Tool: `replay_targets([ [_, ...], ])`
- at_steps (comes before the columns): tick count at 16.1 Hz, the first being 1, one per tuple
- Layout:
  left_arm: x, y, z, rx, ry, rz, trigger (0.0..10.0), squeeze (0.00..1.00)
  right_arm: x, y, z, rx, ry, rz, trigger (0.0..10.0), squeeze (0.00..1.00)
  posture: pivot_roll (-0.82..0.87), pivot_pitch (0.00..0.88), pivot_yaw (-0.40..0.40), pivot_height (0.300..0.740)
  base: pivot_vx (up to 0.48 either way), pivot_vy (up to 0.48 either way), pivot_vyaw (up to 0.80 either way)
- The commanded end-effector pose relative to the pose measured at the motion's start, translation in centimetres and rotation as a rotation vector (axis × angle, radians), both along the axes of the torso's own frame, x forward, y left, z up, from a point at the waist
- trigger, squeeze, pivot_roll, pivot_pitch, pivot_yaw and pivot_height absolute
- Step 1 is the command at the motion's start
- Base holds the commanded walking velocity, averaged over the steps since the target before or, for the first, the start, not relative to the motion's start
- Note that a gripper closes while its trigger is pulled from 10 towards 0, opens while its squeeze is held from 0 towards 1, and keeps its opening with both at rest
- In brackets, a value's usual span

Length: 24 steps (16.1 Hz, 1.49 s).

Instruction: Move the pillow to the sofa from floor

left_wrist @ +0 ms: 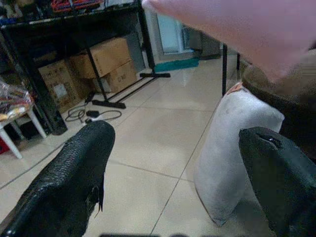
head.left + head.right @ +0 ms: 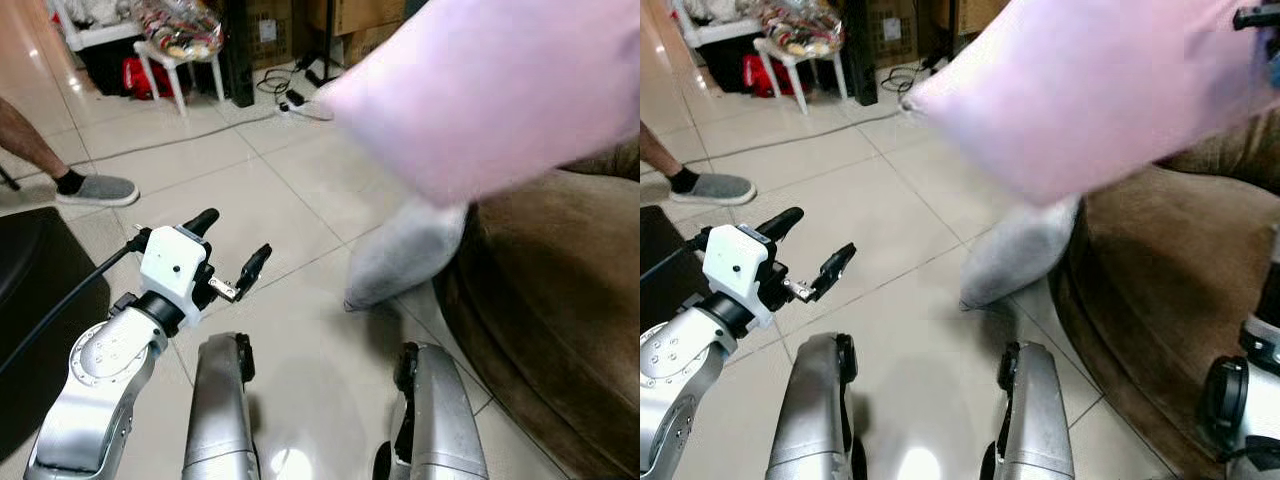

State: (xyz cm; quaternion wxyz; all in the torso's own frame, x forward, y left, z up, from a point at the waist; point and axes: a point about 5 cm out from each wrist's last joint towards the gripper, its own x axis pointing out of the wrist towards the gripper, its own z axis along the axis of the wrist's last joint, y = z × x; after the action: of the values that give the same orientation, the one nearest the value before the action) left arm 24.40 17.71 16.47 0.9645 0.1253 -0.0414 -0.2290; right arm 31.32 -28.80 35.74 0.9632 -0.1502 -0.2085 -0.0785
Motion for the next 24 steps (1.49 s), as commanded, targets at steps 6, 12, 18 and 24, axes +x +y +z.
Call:
replay_targets([
  [6,0.5,0.0,0.0,0.002,-0.026,0.052,10.0,0.0,3.4,3.3,-6.2,0.005,0.188,-0.122,10.0,0.0,0.07,0.0,-0.072,0.511,0.0,0.0,0.0],
  [12,0.5,-0.1,-0.2,-0.006,-0.025,0.088,10.0,0.0,4.5,6.1,-7.5,0.046,0.155,-0.163,10.0,0.0,0.07,0.0,-0.071,0.561,0.0,0.0,0.0],
  [18,0.7,0.2,-1.3,-0.01,0.01,0.198,10.0,0.0,1.3,8.7,-11.4,0.253,0.225,-0.018,10.0,0.0,0.03,0.0,-0.049,0.616,0.0,0.0,0.0],
  [24,0.6,-1.3,-0.8,-0.022,-0.032,0.18,10.0,0.0,-1.4,11.6,-14.6,0.342,0.348,0.096,10.0,0.0,0.02,0.0,-0.046,0.671,0.0,0.0,0.0],
])
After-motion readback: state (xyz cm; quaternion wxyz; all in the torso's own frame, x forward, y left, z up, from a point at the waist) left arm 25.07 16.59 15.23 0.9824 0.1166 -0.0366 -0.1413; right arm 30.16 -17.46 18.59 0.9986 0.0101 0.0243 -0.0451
